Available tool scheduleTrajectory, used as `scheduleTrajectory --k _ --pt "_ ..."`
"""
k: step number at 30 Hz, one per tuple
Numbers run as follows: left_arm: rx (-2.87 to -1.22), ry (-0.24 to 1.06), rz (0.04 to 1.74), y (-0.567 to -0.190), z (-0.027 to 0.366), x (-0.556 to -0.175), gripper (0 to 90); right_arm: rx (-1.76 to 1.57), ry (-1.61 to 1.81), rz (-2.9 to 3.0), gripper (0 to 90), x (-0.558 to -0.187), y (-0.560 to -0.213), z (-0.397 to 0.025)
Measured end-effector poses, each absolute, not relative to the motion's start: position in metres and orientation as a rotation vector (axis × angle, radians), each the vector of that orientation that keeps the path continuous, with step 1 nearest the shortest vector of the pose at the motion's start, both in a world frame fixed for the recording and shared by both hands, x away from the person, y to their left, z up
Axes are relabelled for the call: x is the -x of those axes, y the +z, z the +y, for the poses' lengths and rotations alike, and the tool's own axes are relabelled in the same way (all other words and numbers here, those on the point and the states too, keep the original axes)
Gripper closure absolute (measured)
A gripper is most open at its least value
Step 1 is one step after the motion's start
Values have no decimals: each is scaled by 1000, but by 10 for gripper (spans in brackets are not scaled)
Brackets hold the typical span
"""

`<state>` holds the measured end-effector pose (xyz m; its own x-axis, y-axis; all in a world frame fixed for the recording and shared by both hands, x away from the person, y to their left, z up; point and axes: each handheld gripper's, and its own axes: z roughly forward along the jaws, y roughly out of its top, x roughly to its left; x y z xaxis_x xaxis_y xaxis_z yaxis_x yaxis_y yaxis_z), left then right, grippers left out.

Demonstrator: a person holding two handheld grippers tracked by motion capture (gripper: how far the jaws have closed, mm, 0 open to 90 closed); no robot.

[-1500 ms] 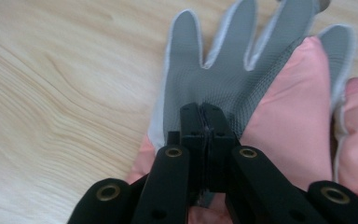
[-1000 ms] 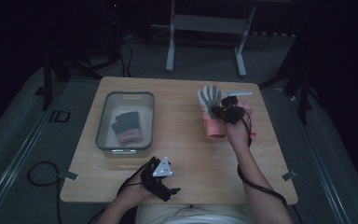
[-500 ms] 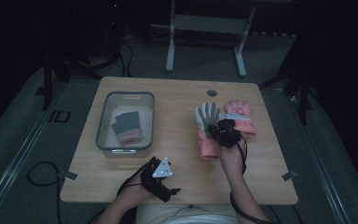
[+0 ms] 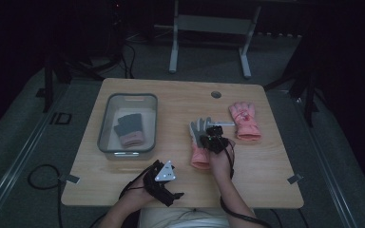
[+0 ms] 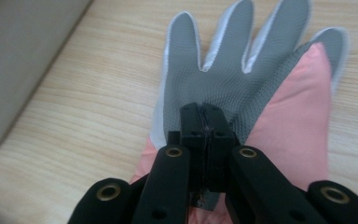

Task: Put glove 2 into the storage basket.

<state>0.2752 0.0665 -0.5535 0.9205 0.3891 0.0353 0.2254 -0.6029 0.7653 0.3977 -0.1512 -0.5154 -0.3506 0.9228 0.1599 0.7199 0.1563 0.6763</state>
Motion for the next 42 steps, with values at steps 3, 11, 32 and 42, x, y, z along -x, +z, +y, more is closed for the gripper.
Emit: scheduleTrajectory --k 3,11,32,42 --pt "-2244 255 431 -554 67 -275 22 -1560 945 2178 887 -405 -523 -143" --pt "-2244 257 433 -554 68 -275 22 -1465 933 2258 882 -414 -531 -142" --pt "-2251 259 436 -555 68 -276 22 -1316 1027 2112 685 -416 -471 -227" --pt "-2259 264 442 -555 68 -276 22 -1374 919 1996 630 -476 -467 -305"
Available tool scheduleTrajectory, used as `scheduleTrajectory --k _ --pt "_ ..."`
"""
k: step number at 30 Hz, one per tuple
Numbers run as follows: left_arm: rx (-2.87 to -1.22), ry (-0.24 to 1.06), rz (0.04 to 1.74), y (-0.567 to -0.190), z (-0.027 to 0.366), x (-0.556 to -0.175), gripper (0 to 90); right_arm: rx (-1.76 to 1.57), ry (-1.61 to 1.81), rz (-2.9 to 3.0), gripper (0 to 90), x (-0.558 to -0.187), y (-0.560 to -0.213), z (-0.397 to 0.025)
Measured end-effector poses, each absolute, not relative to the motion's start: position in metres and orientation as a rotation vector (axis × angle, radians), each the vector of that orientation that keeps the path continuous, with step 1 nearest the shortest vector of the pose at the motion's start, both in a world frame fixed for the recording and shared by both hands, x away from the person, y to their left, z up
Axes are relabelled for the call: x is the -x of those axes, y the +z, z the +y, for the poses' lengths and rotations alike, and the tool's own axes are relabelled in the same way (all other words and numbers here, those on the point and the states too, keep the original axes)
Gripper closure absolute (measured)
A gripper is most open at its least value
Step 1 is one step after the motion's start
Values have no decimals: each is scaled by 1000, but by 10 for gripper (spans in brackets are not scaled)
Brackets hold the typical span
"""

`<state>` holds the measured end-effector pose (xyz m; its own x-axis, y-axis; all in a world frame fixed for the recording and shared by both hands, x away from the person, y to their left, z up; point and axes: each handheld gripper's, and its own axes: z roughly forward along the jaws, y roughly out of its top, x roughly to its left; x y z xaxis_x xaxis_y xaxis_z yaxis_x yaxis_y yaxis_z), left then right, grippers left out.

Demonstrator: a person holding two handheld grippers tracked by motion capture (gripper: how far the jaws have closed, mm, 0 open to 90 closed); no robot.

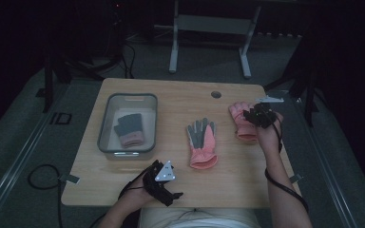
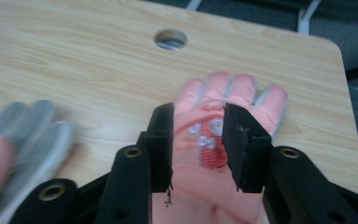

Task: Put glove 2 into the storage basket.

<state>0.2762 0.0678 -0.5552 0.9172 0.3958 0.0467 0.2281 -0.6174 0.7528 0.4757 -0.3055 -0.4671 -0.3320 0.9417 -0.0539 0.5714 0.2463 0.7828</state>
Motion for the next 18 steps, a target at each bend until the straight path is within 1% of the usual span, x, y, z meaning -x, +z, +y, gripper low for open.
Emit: scheduleTrajectory --k 6,11,15,18 --pt "-2250 260 448 -555 69 -277 22 -1396 818 2058 585 -511 -488 -314" --pt "-2261 265 448 -555 69 -277 22 -1402 679 2106 582 -527 -511 -312" --pt "-2253 259 452 -555 70 -278 22 -1367 654 2107 622 -527 -520 -310" --pt "-2256 263 450 -555 69 -277 22 -1324 615 2109 670 -526 -525 -304"
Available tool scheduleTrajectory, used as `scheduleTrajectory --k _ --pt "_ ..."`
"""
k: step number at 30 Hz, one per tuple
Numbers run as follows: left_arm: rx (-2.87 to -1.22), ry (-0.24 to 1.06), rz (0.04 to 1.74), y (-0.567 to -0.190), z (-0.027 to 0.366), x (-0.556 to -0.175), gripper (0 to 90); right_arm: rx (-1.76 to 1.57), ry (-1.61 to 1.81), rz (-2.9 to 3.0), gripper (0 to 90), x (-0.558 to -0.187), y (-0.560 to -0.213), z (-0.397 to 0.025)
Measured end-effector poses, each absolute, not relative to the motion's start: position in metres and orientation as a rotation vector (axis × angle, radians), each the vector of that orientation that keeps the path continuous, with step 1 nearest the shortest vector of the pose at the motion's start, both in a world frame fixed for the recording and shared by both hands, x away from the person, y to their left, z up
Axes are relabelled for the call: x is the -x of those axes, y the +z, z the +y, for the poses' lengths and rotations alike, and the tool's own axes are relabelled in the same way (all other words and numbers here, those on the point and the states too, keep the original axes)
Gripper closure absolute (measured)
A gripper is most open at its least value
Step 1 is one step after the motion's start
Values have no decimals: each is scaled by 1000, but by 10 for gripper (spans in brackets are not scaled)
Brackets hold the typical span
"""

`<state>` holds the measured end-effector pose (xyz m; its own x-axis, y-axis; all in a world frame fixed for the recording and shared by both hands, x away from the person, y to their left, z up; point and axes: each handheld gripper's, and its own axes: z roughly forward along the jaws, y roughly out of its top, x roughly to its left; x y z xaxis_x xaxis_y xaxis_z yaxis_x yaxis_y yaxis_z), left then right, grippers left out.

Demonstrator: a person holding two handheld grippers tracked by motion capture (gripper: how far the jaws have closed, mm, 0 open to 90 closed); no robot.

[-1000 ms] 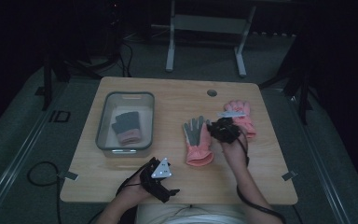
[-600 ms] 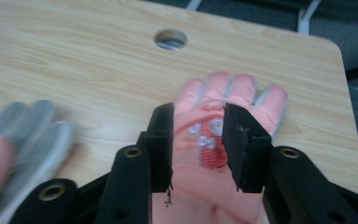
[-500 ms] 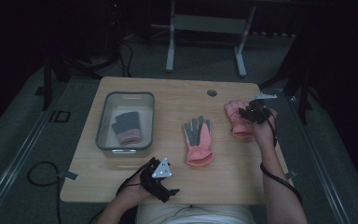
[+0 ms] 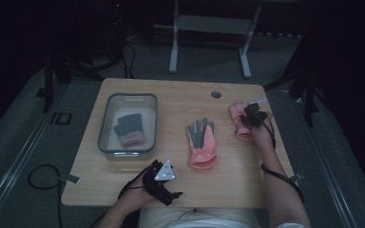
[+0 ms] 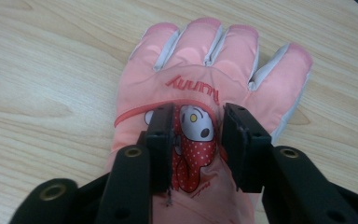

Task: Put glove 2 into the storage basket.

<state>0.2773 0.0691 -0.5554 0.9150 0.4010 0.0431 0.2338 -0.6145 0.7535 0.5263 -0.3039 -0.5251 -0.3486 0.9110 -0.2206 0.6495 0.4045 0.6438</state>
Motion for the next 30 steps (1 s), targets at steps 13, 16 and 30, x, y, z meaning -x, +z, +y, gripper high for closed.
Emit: scheduleTrajectory --k 13,16,30 --pt "-2262 271 454 -557 70 -278 22 -1470 715 2027 850 -517 -506 -310" --pt "-2264 278 454 -557 69 -278 22 -1474 768 2006 853 -508 -490 -311" --pt "-2263 296 455 -557 69 -277 22 -1418 896 1956 851 -434 -427 -308"
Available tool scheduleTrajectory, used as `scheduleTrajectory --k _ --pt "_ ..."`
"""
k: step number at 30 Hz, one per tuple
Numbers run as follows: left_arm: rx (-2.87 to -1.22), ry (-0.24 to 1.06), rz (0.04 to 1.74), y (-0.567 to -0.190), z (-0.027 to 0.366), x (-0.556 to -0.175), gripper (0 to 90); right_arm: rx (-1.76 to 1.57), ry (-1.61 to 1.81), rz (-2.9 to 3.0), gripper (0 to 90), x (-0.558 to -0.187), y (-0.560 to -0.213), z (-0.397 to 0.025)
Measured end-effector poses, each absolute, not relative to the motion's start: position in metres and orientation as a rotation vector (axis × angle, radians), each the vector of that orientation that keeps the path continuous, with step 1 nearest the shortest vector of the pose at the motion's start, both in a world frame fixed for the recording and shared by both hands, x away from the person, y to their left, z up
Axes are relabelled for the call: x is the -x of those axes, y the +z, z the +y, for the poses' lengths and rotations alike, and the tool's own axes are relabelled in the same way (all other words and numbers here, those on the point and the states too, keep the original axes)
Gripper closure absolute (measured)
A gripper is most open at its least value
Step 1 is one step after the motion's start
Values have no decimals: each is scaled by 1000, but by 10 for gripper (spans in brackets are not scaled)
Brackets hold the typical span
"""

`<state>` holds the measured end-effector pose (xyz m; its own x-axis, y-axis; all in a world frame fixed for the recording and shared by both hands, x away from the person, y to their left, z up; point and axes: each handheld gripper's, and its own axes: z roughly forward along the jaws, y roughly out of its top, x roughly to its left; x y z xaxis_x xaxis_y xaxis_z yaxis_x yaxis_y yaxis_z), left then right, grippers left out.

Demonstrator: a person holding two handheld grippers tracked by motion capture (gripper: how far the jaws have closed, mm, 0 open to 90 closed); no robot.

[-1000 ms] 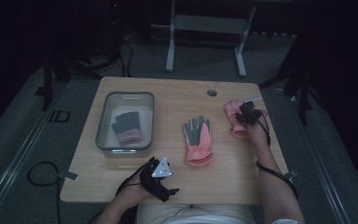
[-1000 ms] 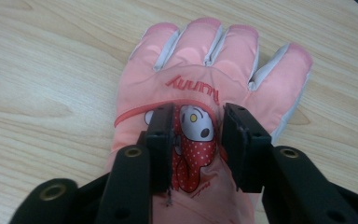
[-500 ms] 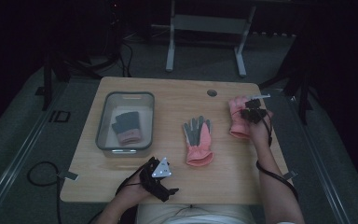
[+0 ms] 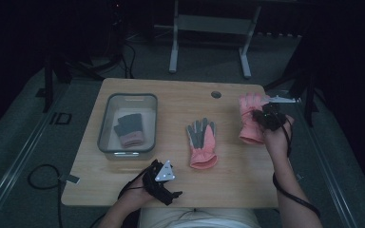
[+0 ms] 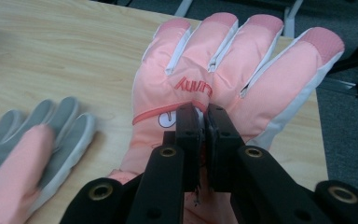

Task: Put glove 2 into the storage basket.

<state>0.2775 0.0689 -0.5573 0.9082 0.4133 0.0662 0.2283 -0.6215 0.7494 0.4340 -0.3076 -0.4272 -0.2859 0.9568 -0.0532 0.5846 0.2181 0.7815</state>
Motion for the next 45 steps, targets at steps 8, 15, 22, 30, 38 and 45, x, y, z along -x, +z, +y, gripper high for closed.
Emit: scheduleTrajectory --k 8,15,22,30,38,45 --pt "-2263 300 457 -558 69 -278 22 -1444 919 1953 851 -397 -434 -299" --pt "-2268 300 449 -557 69 -278 22 -1443 913 2032 851 -380 -465 -284" --pt "-2274 297 446 -558 69 -278 22 -1455 881 2093 849 -386 -496 -278" --pt "-2275 291 443 -559 69 -278 22 -1418 849 2152 843 -400 -511 -270" --pt "-2278 289 442 -559 69 -278 22 -1410 858 2173 801 -406 -519 -268" --pt "-2277 288 443 -559 69 -279 22 -1236 882 2199 696 -399 -503 -267"
